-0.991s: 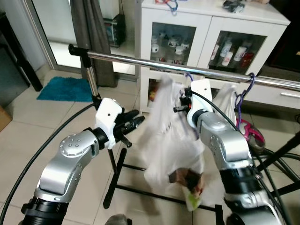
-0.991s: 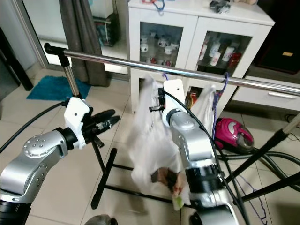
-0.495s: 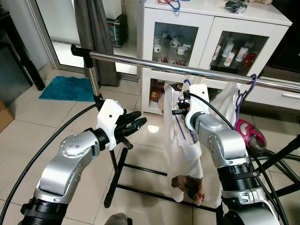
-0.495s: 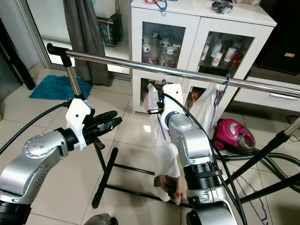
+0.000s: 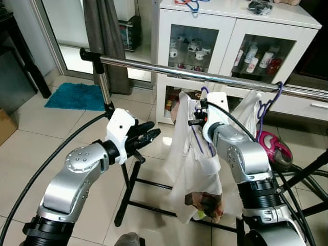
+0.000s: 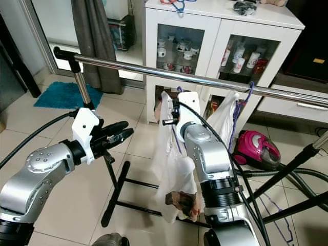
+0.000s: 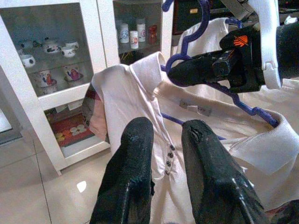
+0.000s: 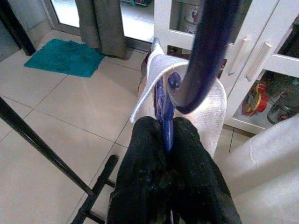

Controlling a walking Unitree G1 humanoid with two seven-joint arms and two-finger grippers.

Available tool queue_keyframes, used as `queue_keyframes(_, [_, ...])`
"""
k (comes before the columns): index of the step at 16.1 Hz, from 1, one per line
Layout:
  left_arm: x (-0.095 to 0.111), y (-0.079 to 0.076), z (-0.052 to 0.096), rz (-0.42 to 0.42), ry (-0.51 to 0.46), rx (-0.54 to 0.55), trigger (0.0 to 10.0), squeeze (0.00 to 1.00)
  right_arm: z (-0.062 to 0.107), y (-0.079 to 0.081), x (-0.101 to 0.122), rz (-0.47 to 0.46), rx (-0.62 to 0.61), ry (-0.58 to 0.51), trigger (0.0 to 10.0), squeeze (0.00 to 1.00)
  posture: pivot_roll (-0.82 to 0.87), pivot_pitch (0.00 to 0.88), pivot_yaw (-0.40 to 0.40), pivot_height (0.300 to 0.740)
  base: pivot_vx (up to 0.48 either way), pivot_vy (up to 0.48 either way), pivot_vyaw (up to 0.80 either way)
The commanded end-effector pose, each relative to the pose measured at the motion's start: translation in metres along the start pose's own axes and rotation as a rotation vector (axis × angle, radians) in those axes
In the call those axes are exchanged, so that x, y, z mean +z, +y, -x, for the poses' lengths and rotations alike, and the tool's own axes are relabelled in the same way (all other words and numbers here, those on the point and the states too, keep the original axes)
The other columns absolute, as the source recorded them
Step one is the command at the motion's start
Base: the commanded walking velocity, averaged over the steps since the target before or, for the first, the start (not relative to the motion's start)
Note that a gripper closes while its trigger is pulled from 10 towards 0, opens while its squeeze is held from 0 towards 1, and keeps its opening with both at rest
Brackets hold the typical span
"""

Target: Hang hanger

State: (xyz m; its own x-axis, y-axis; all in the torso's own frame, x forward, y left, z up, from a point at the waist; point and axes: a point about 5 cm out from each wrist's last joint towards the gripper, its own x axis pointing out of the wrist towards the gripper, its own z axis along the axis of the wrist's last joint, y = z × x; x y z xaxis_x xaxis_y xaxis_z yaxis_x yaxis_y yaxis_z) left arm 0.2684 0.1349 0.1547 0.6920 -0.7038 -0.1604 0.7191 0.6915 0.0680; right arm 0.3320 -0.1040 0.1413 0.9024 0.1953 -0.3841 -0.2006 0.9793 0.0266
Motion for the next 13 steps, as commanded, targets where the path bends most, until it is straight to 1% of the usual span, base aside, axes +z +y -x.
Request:
queue_keyframes(1, [0.001, -0.003, 0.001, -0.005, 0.0, -0.015, 10.0, 0.0, 0.001, -0.001, 0.01, -0.004, 0.0, -0.027, 10.0, 0.0, 0.16, 0.0, -0.027, 0.74, 0.0, 0.0, 0.0])
queue_keyframes(2, [0.003, -0.001, 0.0, -0.013, 0.002, -0.015, 10.0, 0.0, 0.007, 0.0, 0.021, -0.029, 0.022, -0.143, 10.0, 0.0, 0.15, 0.0, -0.016, 0.74, 0.0, 0.0, 0.0])
queue_keyframes(3, [0.005, 0.001, -0.002, -0.019, -0.002, -0.009, 10.0, 0.0, 0.021, 0.001, 0.033, -0.047, 0.05, -0.311, 10.0, 0.0, 0.15, 0.0, -0.016, 0.74, 0.0, 0.0, 0.0])
queue_keyframes(4, [0.005, 0.002, -0.002, -0.019, -0.003, -0.007, 10.0, 0.0, 0.025, 0.001, 0.035, -0.04, 0.064, -0.347, 10.0, 0.0, 0.15, 0.0, -0.014, 0.74, 0.0, 0.0, 0.0])
queue_keyframes(9, [0.004, 0.001, -0.004, -0.018, -0.001, -0.014, 10.0, 0.0, 0.034, 0.002, 0.029, 0.001, 0.095, -0.364, 10.0, 0.0, 0.14, 0.0, -0.008, 0.74, 0.0, 0.0, 0.0])
queue_keyframes(11, [0.004, 0.001, -0.005, -0.018, -0.001, -0.016, 10.0, 0.0, 0.037, 0.001, 0.028, 0.001, 0.094, -0.376, 10.0, 0.0, 0.14, 0.0, -0.007, 0.74, 0.0, 0.0, 0.0])
queue_keyframes(12, [0.005, 0.002, -0.005, -0.019, 0.0, -0.015, 10.0, 0.0, 0.036, -0.003, 0.029, -0.017, 0.069, -0.365, 10.0, 0.0, 0.14, 0.0, -0.006, 0.74, 0.0, 0.0, 0.0])
queue_keyframes(13, [0.005, 0.001, -0.006, -0.018, 0.0, -0.017, 10.0, 0.0, 0.031, -0.006, 0.035, -0.019, 0.039, -0.352, 10.0, 0.0, 0.14, 0.0, -0.005, 0.74, 0.0, 0.0, 0.0])
